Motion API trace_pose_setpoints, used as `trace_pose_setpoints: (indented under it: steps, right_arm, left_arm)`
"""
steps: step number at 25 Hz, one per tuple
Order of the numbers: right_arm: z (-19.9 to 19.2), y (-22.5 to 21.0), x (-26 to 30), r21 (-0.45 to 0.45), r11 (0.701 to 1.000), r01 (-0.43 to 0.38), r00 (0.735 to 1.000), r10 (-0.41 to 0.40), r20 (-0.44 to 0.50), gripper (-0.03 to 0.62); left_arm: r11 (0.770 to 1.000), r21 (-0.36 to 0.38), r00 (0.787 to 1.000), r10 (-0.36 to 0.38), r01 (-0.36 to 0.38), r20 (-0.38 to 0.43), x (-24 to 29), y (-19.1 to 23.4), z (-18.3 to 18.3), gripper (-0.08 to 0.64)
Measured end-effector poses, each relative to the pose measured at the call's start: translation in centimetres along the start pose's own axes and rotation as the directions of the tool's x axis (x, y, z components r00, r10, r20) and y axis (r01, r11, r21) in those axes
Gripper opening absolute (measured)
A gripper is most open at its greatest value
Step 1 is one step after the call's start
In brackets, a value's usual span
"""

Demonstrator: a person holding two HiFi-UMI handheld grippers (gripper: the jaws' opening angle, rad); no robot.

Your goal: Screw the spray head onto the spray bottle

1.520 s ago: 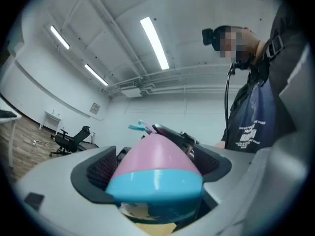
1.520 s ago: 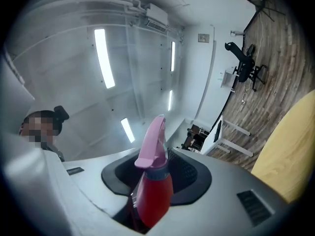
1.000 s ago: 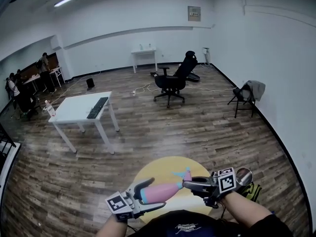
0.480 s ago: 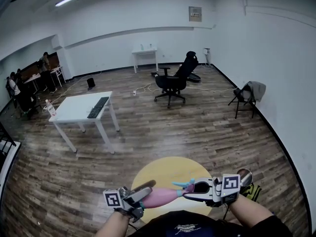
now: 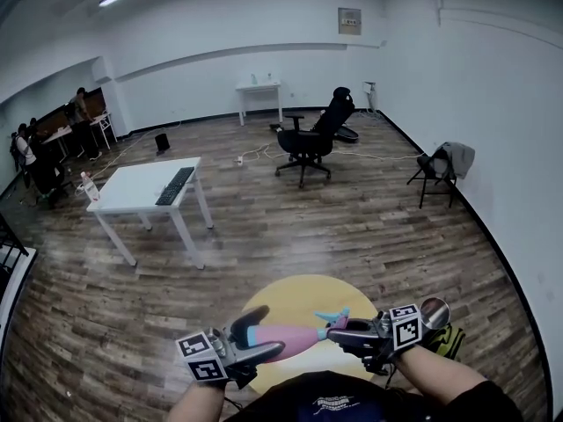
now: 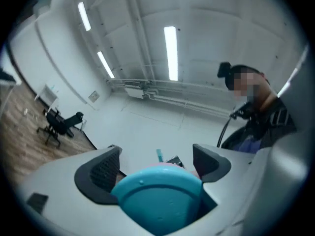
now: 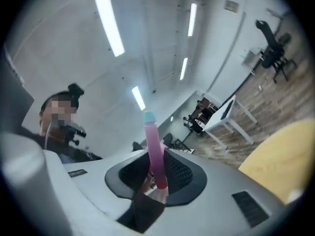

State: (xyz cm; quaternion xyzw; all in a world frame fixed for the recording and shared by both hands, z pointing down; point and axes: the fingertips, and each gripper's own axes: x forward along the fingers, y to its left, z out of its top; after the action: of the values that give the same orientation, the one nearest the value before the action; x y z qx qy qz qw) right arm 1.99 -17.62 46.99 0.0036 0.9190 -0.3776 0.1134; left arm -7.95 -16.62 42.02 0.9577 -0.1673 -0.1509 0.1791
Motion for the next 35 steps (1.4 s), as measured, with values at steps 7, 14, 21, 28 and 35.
trace_pose_setpoints:
  steps: [7,14,21,28,35]
  right_arm:
    - [0.4,-1.9,-0.8,0.308,0.95,-0.053,0.992,0.014,0.126,0.11]
    - [4.7,0.9,-2.3,0.114,0.988,-0.106,0.95,0.067,0.305,0.11]
    - [5.1,2.7,-1.7,-0.18,0.984,0.009,0.973,0.033,0.23,0.11]
    - [5.6,2.1,-2.6,-0.115,0.993,0.011,0.949,0.026,0.314,0.11]
    - [9.6,3.3,-5.3,0.009,0.995,-0.103,0.804,0.078,0.589,0.109]
  left_arm:
    - [0.539,0.819,0.888,0.257,0.197,-0.382,1.1,-1.6,-6.9,0.485]
    - [0.996,0.035,0.993,0.078,-0.081,0.084,-0.5,1.0,0.7,0.491]
    - [0.876,-0.481,0.997,0.018,0.023,0.08,0.7,2.2,-2.5,0.498]
    - [0.852,-0.521,0.984,0.051,0.046,0.17,0.4,2.9,-1.8,0.494]
    - [0.821,-0.564,0.968,0.059,0.092,0.245,-1.4,3.3,-1.7,0.499]
